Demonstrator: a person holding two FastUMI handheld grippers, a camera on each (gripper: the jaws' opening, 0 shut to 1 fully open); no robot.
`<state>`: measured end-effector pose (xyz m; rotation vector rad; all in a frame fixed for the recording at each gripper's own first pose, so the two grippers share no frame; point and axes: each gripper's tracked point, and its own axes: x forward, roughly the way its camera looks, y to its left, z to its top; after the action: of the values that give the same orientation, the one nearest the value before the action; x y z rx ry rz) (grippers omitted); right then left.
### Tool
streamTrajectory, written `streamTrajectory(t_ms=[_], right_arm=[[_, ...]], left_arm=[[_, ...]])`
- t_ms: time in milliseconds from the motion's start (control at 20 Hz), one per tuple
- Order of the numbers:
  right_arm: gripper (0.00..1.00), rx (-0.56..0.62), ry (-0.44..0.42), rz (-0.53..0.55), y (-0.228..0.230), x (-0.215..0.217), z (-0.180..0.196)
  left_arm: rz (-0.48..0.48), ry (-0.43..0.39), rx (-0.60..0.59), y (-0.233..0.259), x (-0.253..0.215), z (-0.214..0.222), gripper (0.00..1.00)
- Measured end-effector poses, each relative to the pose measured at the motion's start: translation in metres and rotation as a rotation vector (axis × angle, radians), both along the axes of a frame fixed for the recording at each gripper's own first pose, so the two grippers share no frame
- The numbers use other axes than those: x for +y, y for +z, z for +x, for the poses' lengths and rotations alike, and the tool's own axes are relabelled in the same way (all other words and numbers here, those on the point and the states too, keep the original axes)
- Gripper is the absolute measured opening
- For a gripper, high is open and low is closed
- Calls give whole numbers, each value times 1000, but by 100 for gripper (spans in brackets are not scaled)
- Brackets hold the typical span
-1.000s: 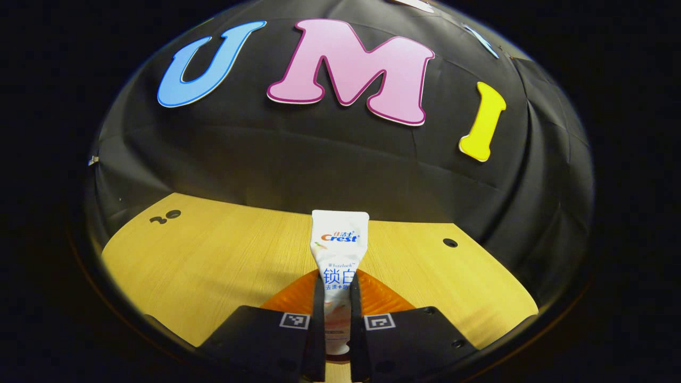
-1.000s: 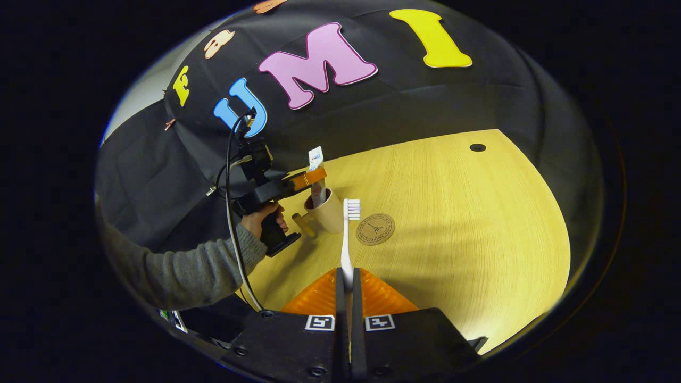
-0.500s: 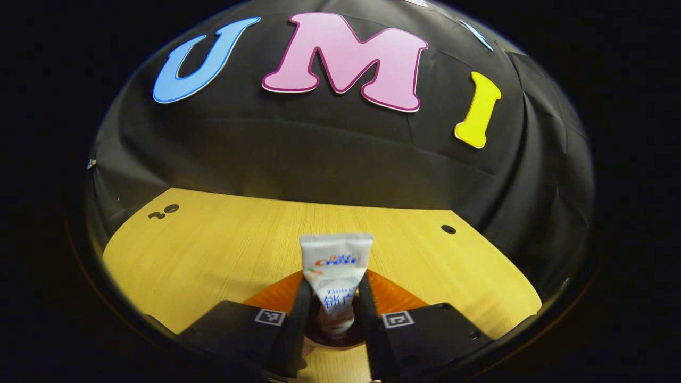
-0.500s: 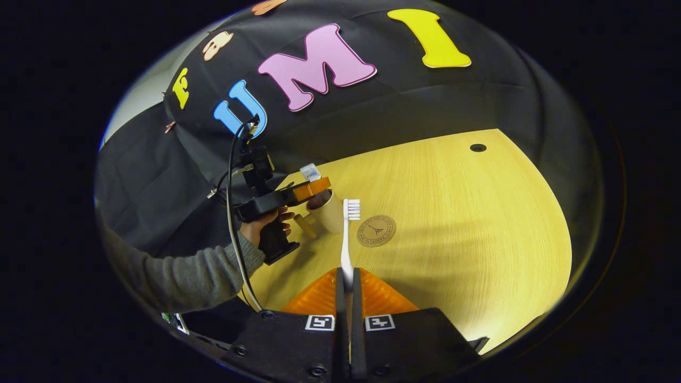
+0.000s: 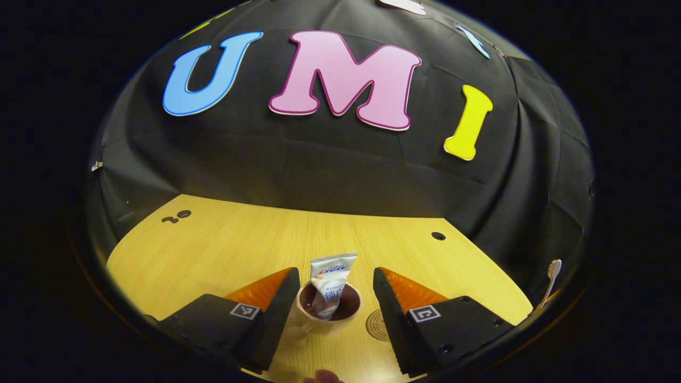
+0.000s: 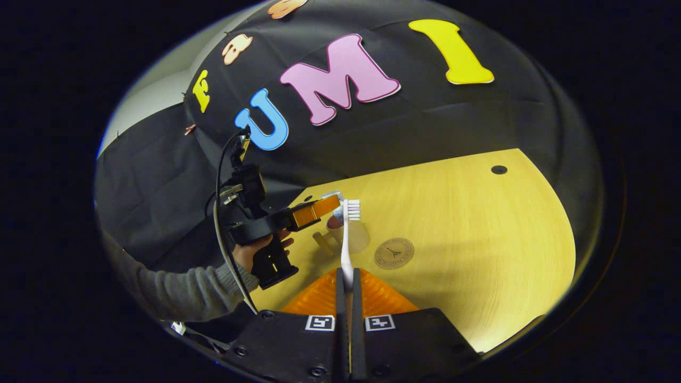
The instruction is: Put the toothbrush and toothpaste on the desktop into the cup, then pick up the cup and place it on the coaster on the desktop.
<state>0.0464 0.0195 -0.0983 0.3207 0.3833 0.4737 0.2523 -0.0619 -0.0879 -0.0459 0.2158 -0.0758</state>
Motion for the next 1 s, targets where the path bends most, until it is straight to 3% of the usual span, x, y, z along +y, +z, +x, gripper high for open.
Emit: streamTrajectory(t_ms=[450,1000], right_arm=[[6,-119,94,100,49,44,67],[6,-222,-21,219,74,66,159]], left_arm=[[-69,118,-8,35,17,-99,88],[-118,105,10,41,6,-157,88]])
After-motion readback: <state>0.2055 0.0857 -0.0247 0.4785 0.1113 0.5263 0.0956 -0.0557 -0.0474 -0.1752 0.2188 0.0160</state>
